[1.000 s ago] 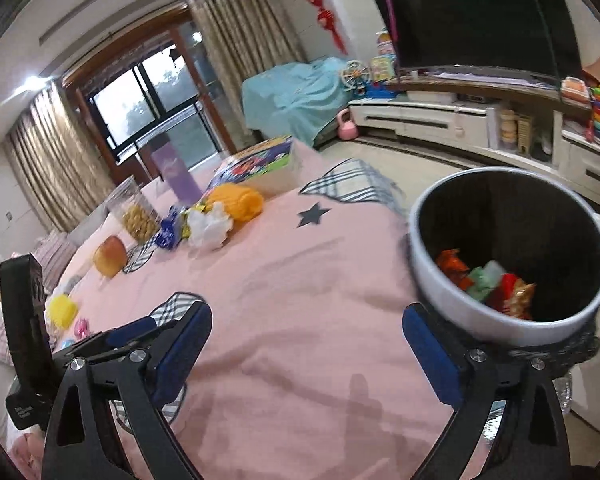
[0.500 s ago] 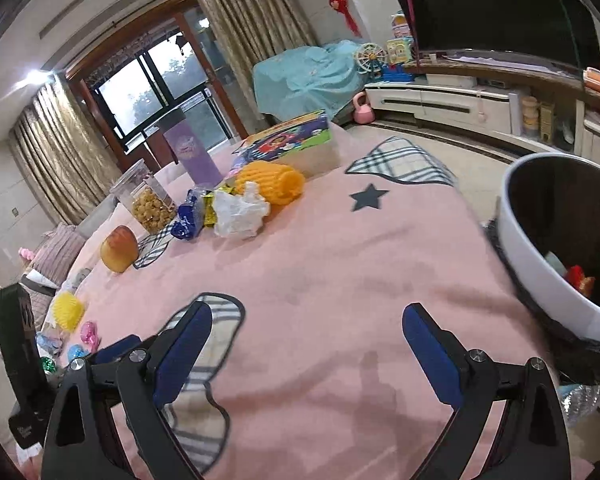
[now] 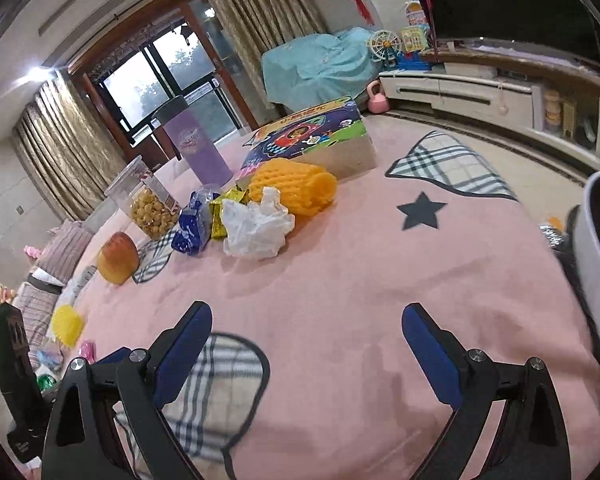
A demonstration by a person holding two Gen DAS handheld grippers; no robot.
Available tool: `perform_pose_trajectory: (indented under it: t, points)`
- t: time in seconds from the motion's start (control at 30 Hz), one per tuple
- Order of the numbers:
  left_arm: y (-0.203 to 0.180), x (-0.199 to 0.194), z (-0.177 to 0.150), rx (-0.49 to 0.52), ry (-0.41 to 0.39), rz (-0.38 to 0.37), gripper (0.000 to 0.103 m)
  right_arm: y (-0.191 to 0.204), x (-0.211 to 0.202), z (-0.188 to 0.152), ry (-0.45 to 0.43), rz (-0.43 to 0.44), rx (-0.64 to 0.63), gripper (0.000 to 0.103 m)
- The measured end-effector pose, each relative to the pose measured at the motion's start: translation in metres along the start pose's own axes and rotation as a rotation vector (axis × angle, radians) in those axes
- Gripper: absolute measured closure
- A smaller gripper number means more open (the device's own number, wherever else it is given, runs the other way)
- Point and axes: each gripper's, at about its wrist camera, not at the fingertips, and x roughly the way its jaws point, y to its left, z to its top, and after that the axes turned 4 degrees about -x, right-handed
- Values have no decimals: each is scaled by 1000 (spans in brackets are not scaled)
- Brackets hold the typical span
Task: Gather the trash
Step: 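Move both grippers back from the bin toward the table items, then grasp blue plastic bag with left gripper while right gripper grasps white tissue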
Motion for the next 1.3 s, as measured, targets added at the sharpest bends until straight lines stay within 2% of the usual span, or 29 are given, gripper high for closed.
perform_pose_trajectory:
  t: [0.3,0.63,0.7,0.77,0.8,0.83,0.87,0.9,0.93,1.03,1.3]
  points:
    - [16,34,42,-8,8,11,34,12,38,15,39,64,-6,8]
    - [28,83,96,-6,31,-42,34,25,81,36,63,88,8,9]
    - [27,92,104,6,37,-49,34,25,88,38,72,89,14,11]
    - [25,101,108,27,40,-50,34,22,96,39,85,85,30,17]
    - [24,105,109,35,43,-55,38,21,99,39,92,84,37,19]
    - [23,107,109,45,46,-67,54,20,102,39,98,82,45,24]
    - [20,110,109,58,57,-81,65,19,103,40,98,81,48,29]
    - [18,113,110,66,69,-88,78,18,103,41,95,89,51,39]
    - [16,114,110,77,73,-93,80,17,104,41,97,105,54,49]
    - [12,105,102,108,56,-94,85,17,101,41,95,103,50,52]
    - [12,50,57,78,36,-128,86,19,60,29,59,108,44,54]
